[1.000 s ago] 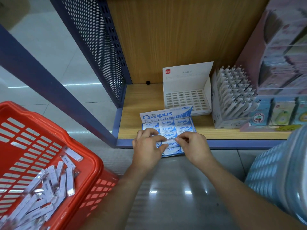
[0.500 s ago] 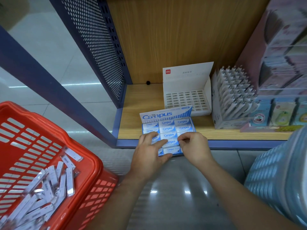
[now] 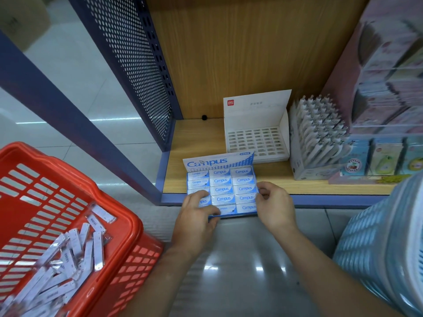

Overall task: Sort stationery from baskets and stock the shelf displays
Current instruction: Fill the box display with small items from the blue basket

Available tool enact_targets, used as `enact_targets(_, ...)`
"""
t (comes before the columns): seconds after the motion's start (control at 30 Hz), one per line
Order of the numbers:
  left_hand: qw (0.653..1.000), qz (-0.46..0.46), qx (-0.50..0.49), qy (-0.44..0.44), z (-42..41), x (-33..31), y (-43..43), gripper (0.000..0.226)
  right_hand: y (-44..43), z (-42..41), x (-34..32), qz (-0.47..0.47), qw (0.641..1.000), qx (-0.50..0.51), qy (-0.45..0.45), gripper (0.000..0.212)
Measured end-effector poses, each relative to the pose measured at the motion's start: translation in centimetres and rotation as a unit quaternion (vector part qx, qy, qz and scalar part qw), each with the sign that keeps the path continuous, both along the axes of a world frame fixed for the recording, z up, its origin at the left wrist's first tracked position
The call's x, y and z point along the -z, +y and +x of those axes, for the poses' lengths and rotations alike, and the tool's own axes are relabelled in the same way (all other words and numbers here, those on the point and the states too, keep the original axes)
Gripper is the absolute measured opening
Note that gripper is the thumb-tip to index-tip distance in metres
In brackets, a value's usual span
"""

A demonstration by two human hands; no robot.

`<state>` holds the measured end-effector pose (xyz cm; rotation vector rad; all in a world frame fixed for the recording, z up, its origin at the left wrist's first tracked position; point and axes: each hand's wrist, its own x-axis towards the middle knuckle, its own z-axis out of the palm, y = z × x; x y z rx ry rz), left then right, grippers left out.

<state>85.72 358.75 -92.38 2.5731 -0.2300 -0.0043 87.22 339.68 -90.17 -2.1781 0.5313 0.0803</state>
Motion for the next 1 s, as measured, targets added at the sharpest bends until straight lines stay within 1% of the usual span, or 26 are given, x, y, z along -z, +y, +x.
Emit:
enact_targets(0.1, 0.999, 0.018, -0.031, -0.024, -0.1, -0.2, 0.6, 0.02, 1.1, 0.1, 0.3, 0.014, 0.999, -0.038, -0.005, 0.029)
enact_targets(0.17, 0.996, 0.05, -0.039, -0.055, -0.1, -0.4, 0.7, 0.011, 1.4, 0.6, 0.6, 0.021, 0.998, -0.062, 0.003, 0.03)
enact_targets(0.2, 0.995, 0.069, -0.04, -0.063, 0.0, -0.6, 0.6, 0.007, 1.5, 1.0, 0.6, 0.008, 0.997, -0.075, -0.002, 0.031)
enact_targets(0.27, 0.991, 0.107, -0.045, -0.066, 0.4, -1.2, 0.5, 0.002, 1.2, 2.1, 0.5, -0.075, 0.991, -0.109, -0.035, 0.037)
enact_targets(0.3, 0.991, 0.119, -0.046, -0.046, 0.5, -1.6, 0.3, 0.004, 0.9, 2.7, 0.2, -0.122, 0.984, -0.126, -0.041, 0.044)
enact_targets(0.33, 0.991, 0.123, -0.048, -0.002, 0.5, -1.8, 0.2, 0.009, 0.5, 3.3, 0.0, -0.151, 0.978, -0.141, -0.031, 0.053)
enact_targets(0.37, 0.99, 0.126, -0.051, 0.038, 0.4, -1.8, 0.1, 0.015, 0.1, 3.8, -0.2, -0.161, 0.974, -0.158, -0.011, 0.06)
enact_targets(0.43, 0.988, 0.134, -0.044, 0.063, 0.3, -1.8, 0.2, 0.02, -0.5, 4.6, -0.2, -0.176, 0.963, -0.199, 0.036, 0.068)
enact_targets(0.47, 0.989, 0.126, -0.045, 0.062, 0.4, -1.7, 0.3, 0.02, -0.7, 5.0, 0.0, -0.192, 0.957, -0.211, 0.042, 0.068)
enact_targets(0.5, 0.99, 0.12, -0.045, 0.063, 0.5, -1.7, 0.4, 0.02, -0.9, 5.3, 0.1, -0.211, 0.954, -0.21, 0.031, 0.067)
enact_targets(0.6, 0.991, 0.106, -0.054, 0.062, 0.8, -1.5, 0.7, 0.016, -0.9, 6.1, -0.1, -0.268, 0.95, -0.159, -0.001, 0.056)
enact_targets(0.7, 0.992, 0.088, -0.068, 0.057, 0.9, -1.5, 1.0, 0.014, -0.7, 6.4, 0.3, -0.306, 0.939, -0.158, -0.013, 0.052)
enact_targets(0.9, 0.992, 0.076, -0.081, 0.062, 1.3, -1.4, 1.2, 0.011, -0.8, 8.0, 0.6, -0.311, 0.938, -0.143, -0.06, 0.051)
enact_targets(1.0, 0.993, 0.066, -0.081, 0.055, 1.3, -1.1, 1.4, 0.011, -0.8, 9.2, 0.7, -0.3, 0.937, -0.178, -0.034, 0.059)
